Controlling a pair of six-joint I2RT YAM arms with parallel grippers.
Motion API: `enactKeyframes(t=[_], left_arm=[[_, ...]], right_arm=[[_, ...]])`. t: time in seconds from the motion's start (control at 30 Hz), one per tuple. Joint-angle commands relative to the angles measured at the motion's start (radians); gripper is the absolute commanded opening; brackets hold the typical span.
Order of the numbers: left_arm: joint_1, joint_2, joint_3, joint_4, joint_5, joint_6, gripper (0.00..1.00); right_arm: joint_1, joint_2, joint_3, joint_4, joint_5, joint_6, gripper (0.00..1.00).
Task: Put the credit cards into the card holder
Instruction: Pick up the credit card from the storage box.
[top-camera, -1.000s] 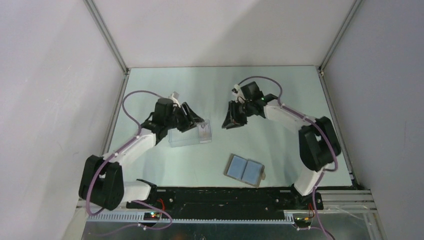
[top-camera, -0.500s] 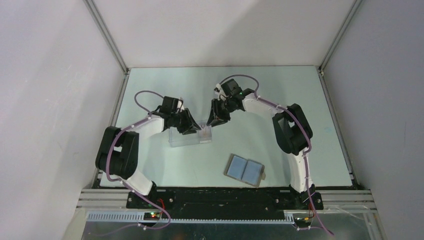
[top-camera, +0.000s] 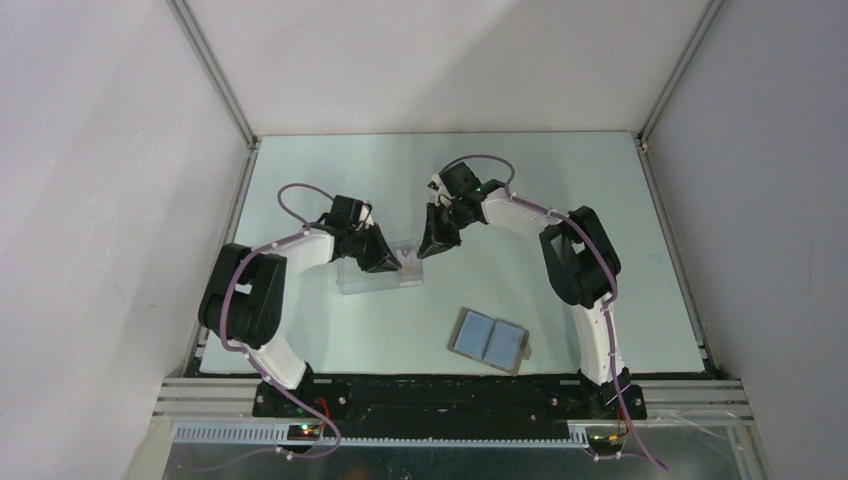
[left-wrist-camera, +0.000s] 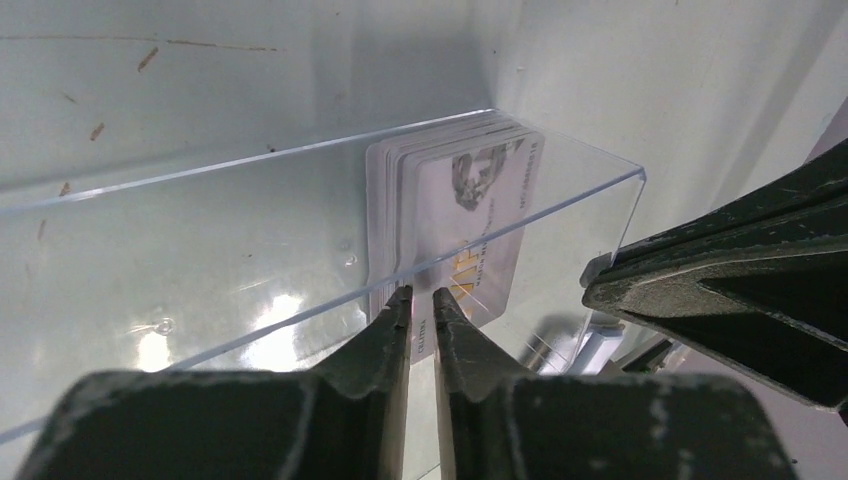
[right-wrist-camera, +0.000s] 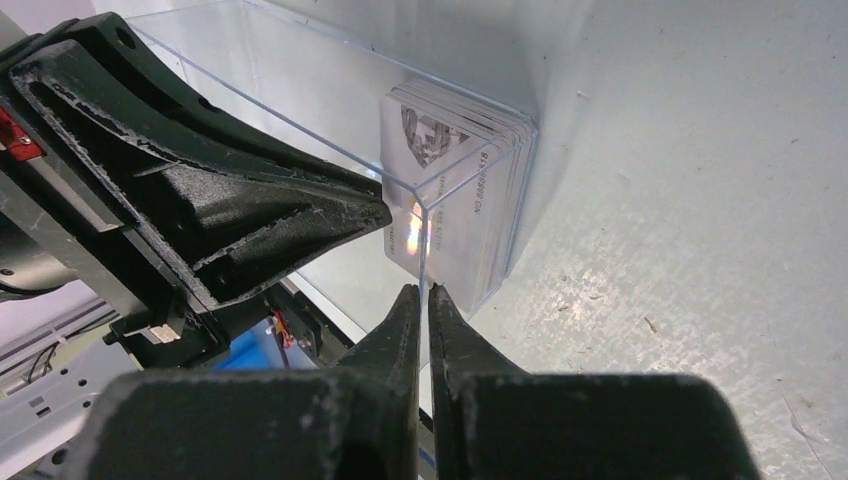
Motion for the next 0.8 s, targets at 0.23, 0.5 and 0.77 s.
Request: enactKeyframes(t=[0.23,0.5,0.77], left_arm=[[-0.022,-0.018,0.073,-0.034,-0.053,0.056,0.17],[-0.038,0.009,0.089,-0.051,-0.077,0.070,0.22],[-0.050,0.005,0.102,-0.087,-0.130,0.092,0.28]], right_arm=[[0.008,0.003,0.032,-0.013,-0.004,-0.011,0.02],[0.007,0.005,0.032,-0.015,-0.013,-0.010,0.02],[0.007,0.006,0.033,-0.015,-0.016,-0.013,0.02]])
